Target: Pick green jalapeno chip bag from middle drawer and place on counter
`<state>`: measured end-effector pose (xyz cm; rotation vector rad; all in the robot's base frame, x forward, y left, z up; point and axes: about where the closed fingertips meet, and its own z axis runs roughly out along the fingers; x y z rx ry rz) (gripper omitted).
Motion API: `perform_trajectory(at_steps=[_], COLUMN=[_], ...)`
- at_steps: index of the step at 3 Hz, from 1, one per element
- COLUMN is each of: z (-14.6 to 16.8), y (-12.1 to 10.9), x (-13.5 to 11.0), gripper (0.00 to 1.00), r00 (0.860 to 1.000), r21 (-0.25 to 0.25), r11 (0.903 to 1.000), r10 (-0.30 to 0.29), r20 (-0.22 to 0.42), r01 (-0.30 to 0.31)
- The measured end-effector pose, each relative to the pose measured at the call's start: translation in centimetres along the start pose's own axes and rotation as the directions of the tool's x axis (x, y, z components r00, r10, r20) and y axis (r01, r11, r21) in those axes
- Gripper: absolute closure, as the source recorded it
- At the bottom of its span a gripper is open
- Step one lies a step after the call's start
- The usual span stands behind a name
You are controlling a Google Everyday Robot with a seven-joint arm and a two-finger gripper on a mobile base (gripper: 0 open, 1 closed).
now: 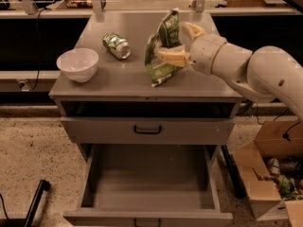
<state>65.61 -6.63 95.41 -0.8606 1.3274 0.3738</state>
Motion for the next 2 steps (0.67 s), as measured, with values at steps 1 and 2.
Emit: perform_trajectory(at_steps=[1,2], z=[0.09,0.09], y=[0.09,0.09], x=[-0.06,-0.06], gripper=[0.00,0.00], r00=[1.000,1.000], r21=[-0.002,-0.002], r11=[1.0000,1.0000], r10=[0.000,0.000], r20=[0.001,0.001], r01=[0.000,0.000])
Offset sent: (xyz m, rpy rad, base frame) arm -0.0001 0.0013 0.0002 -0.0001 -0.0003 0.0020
